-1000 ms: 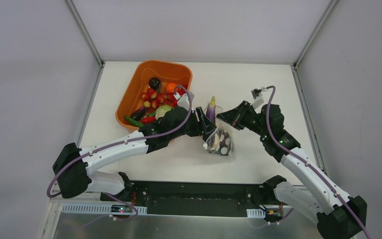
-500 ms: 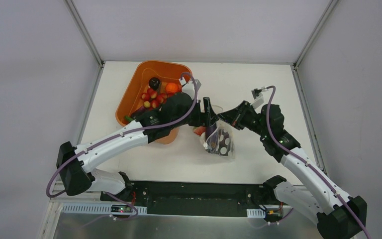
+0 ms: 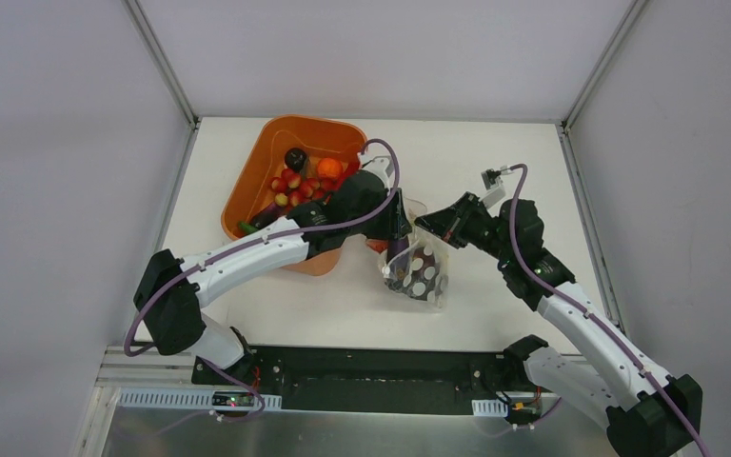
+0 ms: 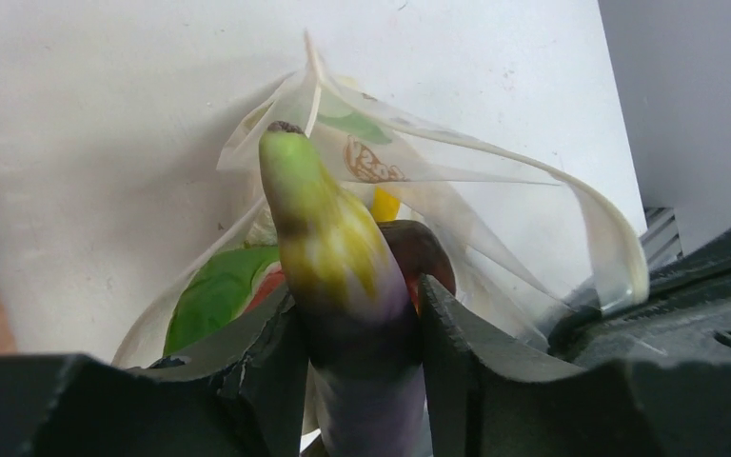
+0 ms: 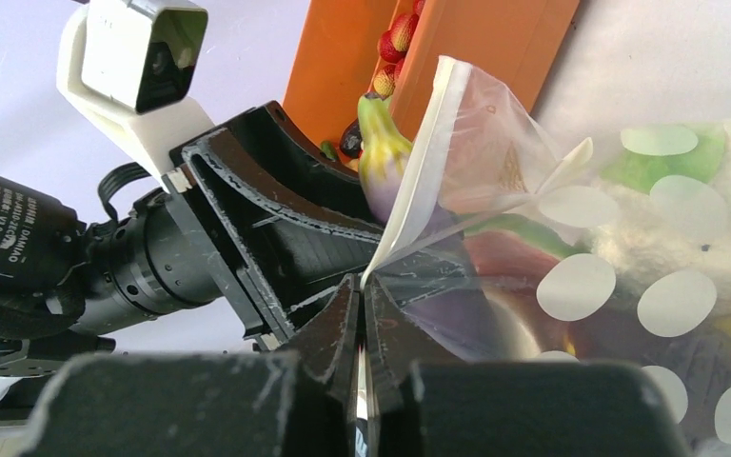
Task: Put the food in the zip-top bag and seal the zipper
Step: Place the fake vegetable in the zipper food storage bag.
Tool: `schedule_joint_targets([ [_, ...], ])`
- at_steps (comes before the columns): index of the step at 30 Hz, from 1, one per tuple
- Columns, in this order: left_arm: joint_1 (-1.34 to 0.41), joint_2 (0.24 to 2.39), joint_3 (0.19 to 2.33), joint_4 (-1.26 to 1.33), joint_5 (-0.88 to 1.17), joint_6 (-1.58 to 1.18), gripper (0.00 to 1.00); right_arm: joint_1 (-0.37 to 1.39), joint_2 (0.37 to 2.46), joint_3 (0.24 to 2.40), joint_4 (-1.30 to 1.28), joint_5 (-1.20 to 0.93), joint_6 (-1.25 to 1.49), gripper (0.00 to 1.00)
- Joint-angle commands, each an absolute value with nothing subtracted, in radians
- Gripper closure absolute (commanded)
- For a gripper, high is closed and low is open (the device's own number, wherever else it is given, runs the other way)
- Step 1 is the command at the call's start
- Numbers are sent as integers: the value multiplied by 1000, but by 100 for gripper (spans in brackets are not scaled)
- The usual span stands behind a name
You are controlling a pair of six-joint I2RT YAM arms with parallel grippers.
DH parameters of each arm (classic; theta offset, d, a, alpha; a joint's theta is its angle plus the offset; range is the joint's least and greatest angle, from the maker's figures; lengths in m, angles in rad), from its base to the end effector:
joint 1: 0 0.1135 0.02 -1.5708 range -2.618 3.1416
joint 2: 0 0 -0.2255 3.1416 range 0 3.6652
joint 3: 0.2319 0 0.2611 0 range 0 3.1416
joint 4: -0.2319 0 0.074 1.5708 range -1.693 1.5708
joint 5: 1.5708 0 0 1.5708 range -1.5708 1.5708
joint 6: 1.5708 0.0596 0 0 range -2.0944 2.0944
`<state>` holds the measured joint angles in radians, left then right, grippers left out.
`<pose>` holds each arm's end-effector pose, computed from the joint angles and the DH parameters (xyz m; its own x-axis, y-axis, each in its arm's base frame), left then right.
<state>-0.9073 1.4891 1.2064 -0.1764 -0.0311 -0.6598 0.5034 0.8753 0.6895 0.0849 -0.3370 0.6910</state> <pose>0.2368 -0.2999 0.2658 -0.6878 -0.1149 -0.7167 0.4413 0.7177 -0.5386 0.2234 0.1455 0.2855 -0.5418 0.3883 -0.7455 -0.5167 0.5457 0.6597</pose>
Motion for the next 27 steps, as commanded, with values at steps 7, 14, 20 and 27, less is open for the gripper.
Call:
schedule_joint_targets([
  [7,-893,1450,1189,-170,98,-652,83,504,860,700,185,-319,678,98],
  [14,-884,1453,1126,-76,199,-679,83,504,864,698,191,-327,679,98],
  [20,-876,1528,1185,-71,278,-673,64,503,855,697,192,-323,680,98],
  [27,-860,1416,1172,-184,142,-632,39,504,841,687,186,-303,679,98],
])
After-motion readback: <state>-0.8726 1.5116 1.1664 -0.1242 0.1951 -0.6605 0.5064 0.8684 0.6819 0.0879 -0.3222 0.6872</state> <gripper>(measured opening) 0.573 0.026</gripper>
